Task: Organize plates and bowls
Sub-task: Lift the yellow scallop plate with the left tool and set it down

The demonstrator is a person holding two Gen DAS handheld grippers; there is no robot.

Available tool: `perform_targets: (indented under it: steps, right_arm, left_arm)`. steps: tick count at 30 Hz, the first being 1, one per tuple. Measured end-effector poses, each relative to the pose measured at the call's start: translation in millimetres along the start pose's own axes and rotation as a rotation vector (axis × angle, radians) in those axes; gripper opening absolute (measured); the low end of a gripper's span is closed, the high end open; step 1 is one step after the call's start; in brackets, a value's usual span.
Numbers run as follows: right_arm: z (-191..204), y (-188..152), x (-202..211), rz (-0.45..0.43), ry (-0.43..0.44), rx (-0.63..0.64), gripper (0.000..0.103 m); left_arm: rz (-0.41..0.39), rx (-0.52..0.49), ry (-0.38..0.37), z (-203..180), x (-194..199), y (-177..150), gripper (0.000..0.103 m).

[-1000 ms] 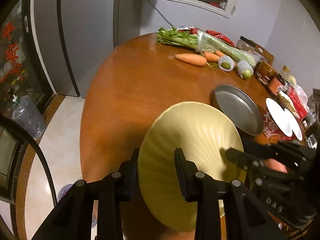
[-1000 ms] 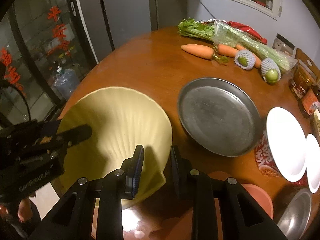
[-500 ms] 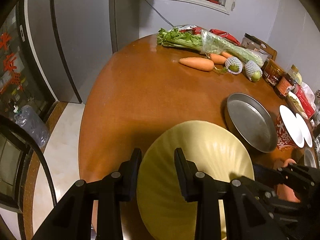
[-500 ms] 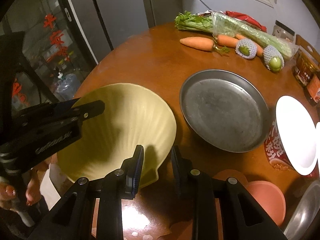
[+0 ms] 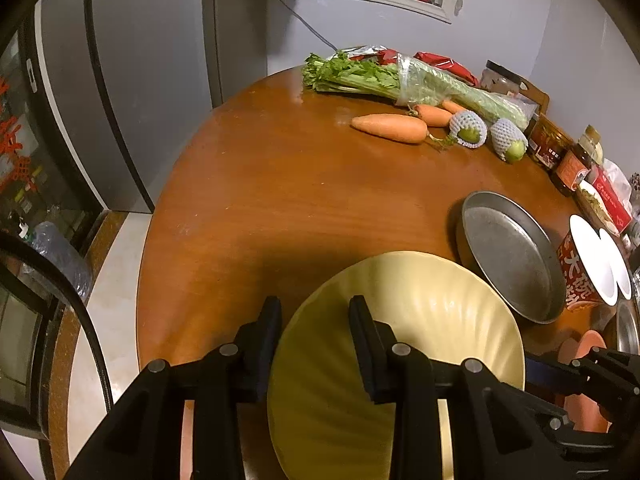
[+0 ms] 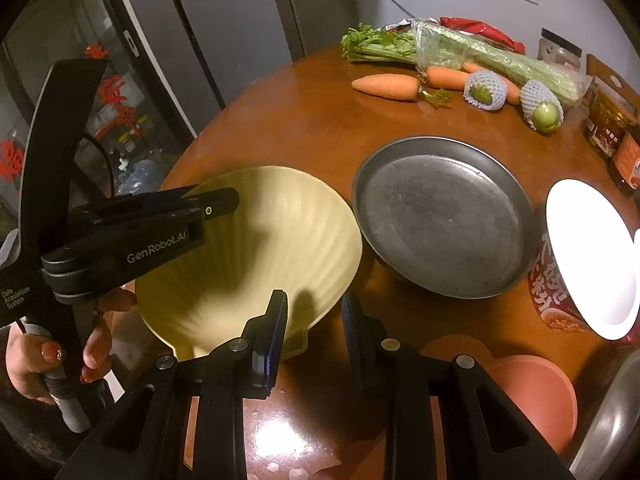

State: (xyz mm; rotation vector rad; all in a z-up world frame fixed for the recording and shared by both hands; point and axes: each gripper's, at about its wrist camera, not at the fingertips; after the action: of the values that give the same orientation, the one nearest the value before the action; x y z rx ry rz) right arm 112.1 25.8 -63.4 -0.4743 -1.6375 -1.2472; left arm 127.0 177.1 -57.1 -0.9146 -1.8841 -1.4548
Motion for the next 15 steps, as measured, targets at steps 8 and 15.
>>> perform_targets:
  steps: [8,15]
  right_arm:
    - [2.0,0.0,-2.0,0.008,0.001,-0.009,0.030]
    - [3.0,-0.6,-1.3,0.010,-0.005,-0.019,0.030]
  left_arm:
    - [0.008,-0.003,-0.007,1.5,-0.7,-1.9,0.037]
    - [0.011,-0.017,0.001,0.7,0.0,-2.4,0.038]
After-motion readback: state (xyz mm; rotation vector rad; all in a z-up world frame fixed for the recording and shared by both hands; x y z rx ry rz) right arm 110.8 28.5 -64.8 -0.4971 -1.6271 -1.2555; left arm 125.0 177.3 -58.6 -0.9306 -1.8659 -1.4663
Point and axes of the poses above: each gripper's, at about its wrist camera, not at the fingertips, and x roughly against the way its jaws point, z to its left, y to its top, and after that the axes turned 12 degrees about -y, right-handed
